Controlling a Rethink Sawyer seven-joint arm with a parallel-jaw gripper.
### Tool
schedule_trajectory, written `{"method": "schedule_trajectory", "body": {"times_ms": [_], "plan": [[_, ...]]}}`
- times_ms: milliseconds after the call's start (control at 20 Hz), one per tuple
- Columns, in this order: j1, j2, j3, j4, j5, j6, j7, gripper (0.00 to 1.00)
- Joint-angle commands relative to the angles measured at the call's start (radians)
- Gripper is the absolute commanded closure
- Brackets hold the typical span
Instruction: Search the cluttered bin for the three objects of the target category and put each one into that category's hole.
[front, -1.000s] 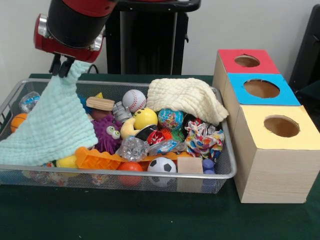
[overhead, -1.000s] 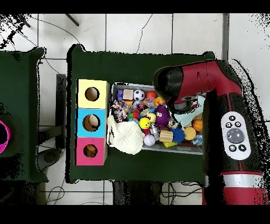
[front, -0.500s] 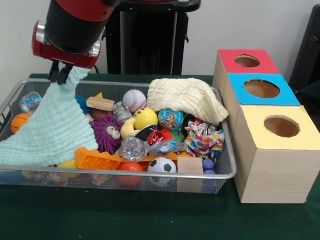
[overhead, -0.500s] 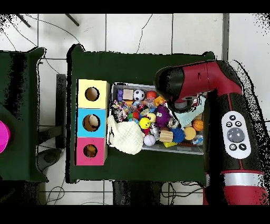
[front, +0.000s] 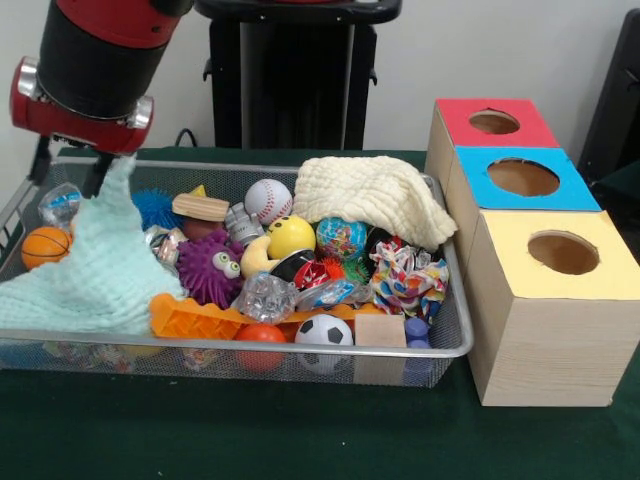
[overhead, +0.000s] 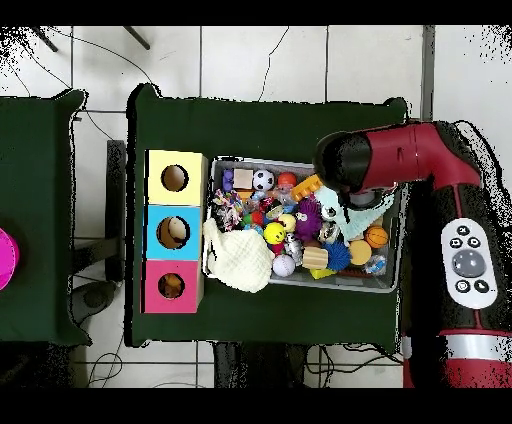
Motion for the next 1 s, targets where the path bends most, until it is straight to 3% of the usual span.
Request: {"method": "schedule_trajectory", "body": {"times_ms": [50, 300, 500, 1000], "plan": [[-0.012, 0.052, -0.001, 0.022, -0.089, -0.063, -0.319, 0.00], [-0.004, 0.083, 0.014, -0.015, -0.073, -0.018, -0.317, 0.00], [-0.004, 0.101, 0.024, 0.009, -0.019, 0.006, -0.275, 0.00], [-0.016, 0.105, 0.049, 0.221, 0.227, -0.062, -0.034, 0.00]]}}
